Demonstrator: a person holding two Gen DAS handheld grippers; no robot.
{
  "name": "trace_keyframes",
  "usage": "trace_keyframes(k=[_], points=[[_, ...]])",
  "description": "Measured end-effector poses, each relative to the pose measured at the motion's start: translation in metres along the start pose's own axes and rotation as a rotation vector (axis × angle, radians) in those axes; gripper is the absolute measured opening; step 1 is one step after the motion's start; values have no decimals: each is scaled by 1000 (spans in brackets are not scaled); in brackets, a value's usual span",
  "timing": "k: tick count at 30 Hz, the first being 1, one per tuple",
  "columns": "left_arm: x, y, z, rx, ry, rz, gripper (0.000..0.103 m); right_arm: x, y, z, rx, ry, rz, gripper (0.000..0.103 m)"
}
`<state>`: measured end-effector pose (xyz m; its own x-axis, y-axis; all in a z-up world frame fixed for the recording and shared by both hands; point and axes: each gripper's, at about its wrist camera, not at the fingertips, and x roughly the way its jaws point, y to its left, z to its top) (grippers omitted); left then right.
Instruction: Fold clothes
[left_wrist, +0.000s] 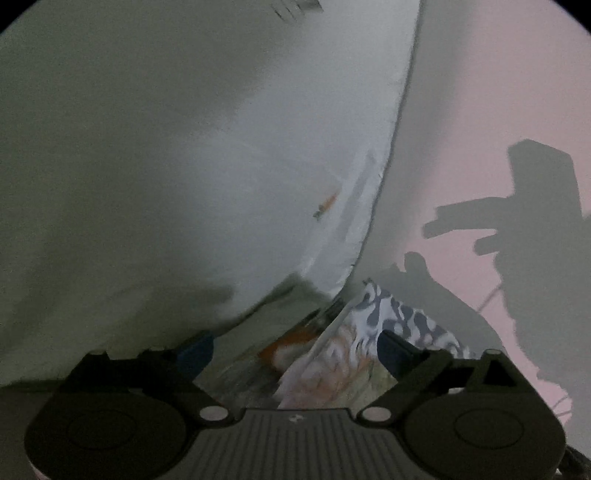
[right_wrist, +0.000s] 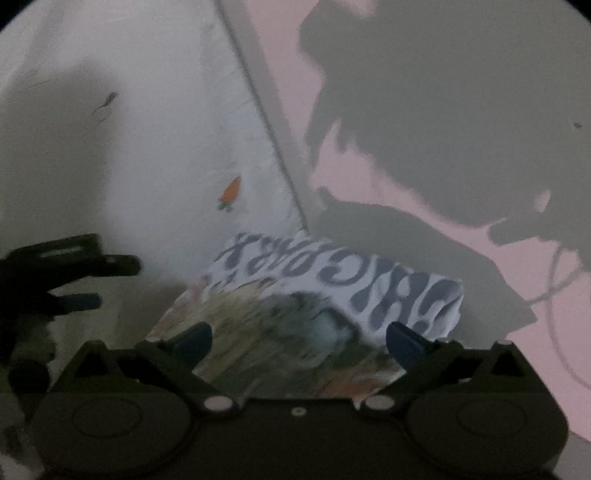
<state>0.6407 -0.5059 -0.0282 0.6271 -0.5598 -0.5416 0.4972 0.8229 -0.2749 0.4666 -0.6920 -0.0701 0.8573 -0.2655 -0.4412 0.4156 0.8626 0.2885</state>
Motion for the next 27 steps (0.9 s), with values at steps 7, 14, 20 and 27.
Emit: trace_keyframes(k=[7, 14, 20, 27], points=[[-139, 35, -37, -56, -134, 157, 97, -67, 45, -7, -61, -35, 92, 102], [-271, 56, -87, -84, -205, 234, 103, -143, 92, -27, -181, -72, 119, 103], [-377, 73, -148, -114, -238, 308, 103, -211, 128, -66, -211, -46, 133, 103], [-494, 86, -216, -132, -241, 363, 103, -291, 169, -121, -215, 21, 168, 103]])
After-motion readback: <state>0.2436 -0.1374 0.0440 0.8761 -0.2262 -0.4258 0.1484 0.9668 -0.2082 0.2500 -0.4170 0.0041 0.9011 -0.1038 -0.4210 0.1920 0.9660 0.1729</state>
